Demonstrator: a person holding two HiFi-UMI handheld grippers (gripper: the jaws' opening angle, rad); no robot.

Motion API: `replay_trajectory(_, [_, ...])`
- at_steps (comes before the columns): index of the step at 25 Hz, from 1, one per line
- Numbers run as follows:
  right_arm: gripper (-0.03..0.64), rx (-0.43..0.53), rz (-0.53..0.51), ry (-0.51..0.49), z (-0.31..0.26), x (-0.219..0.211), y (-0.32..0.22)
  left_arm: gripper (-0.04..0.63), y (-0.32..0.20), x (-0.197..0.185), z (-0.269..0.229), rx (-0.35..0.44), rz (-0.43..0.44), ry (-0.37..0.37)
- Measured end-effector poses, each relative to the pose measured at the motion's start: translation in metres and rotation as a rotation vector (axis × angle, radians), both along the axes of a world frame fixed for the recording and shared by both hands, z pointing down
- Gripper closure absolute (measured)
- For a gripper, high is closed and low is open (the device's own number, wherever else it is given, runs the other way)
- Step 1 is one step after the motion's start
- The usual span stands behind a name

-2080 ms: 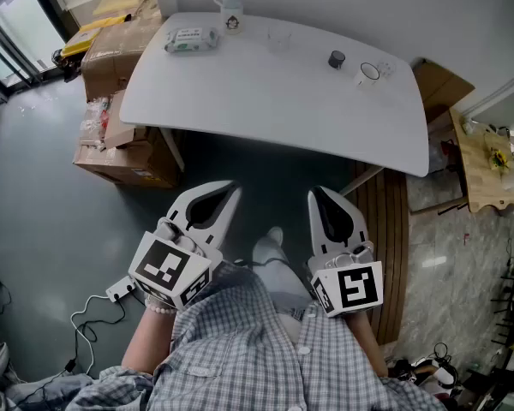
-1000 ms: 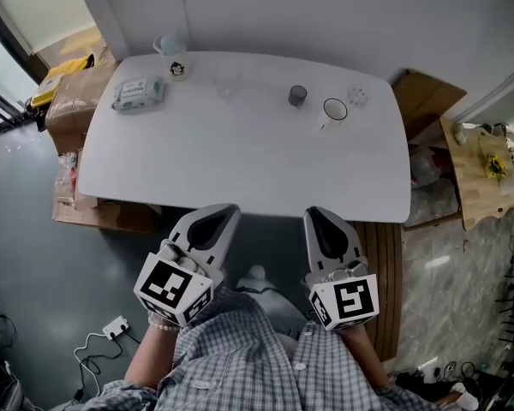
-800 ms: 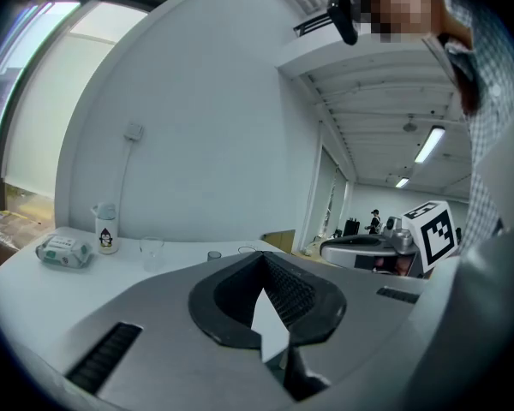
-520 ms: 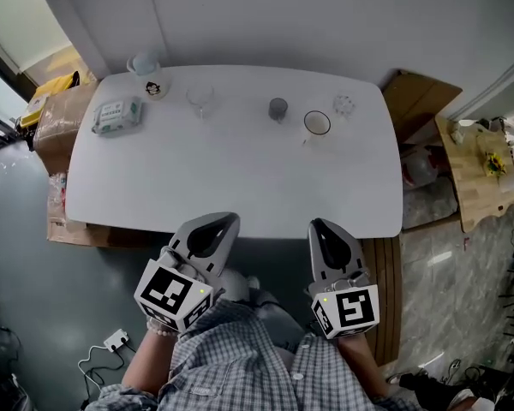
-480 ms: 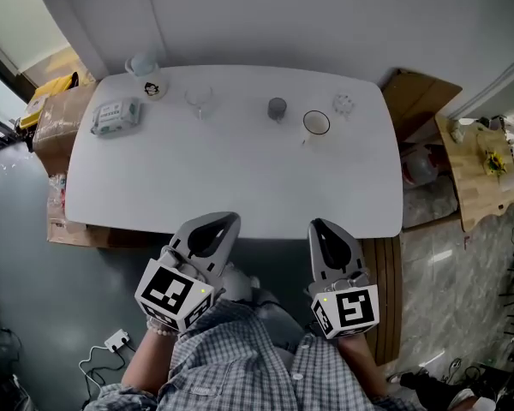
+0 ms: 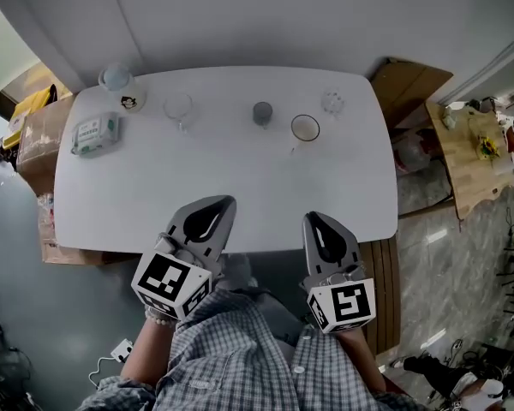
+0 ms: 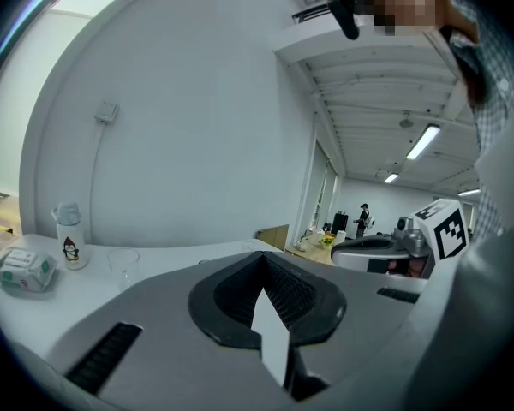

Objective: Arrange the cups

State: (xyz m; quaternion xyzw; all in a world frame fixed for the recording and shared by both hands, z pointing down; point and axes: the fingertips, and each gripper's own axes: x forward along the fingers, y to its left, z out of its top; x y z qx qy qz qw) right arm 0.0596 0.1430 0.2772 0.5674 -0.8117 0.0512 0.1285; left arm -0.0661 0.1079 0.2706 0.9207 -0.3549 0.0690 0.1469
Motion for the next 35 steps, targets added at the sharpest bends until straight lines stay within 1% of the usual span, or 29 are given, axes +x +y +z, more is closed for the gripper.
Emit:
replay_trajectory(3, [0.586,0.014,0.004,0.016,-0.006,-0.003,-0.019,0.584,-0.019,0.0,-0.002,0.004,0.013,0.011])
replay_trajectory(9, [0.586,0.027,0.038,0.034,-0.018,-0.007,-0.052,0.584,-0.052,0.004,-0.004,0.033,0.073,-0.013])
replay_trajectory(14, [0.586,0.038,0.051,0.08,-0.021,-0.016,-0.072,0.584,-0.086,-0.006,0.007,0.022,0.057,-0.004])
replay_trajectory(16, [0.586,0.036,0.053,0.086,-0.019,-0.016,-0.078,0.584,-0.096,-0.008,0.013,0.004,0.05,-0.001])
replay_trajectory(18, [0.586,0.023,0.055,0.084,-0.013,-0.016,-0.083,0.583,-0.103,-0.013,0.016,-0.02,0.035,0.018])
replay_trajectory(21, [0.586,-0.001,0.053,0.085,-0.005,-0.015,-0.093,0.583,-0.117,-0.024,0.022,-0.045,-0.007,0.031])
replay_trajectory(23, [0.586,-0.013,0.042,0.094,-0.003,-0.014,-0.102,0.568,-0.128,-0.033,0.033,-0.064,-0.044,0.01])
replay_trajectory(24, [0.586,-0.018,0.034,0.097,-0.003,-0.014,-0.106,0.521,-0.134,-0.039,0.041,-0.076,-0.066,-0.007])
replay_trajectory(25, [0.586,-0.022,0.025,0.098,-0.002,-0.014,-0.11,0.494,-0.139,-0.045,0.048,-0.088,-0.091,-0.026])
replay_trajectory(27, [0.586,-0.028,0.009,0.097,0.001,-0.013,-0.117,0.471,-0.151,-0.06,0.065,-0.107,-0.15,-0.063])
replay_trajectory(30, [0.586,-0.042,-0.016,0.1,0.01,-0.014,-0.128,0.457,-0.169,-0.085,0.091,-0.13,-0.244,-0.117])
replay_trajectory(33, [0.586,-0.065,-0.05,0.1,0.02,-0.016,-0.135,0.448,-0.18,-0.106,0.115,-0.159,-0.33,-0.195])
replay_trajectory(35, [0.586,-0.079,-0.063,0.098,0.026,-0.015,-0.14,0.446,-0.186,-0.114,0.13,-0.191,-0.384,-0.213])
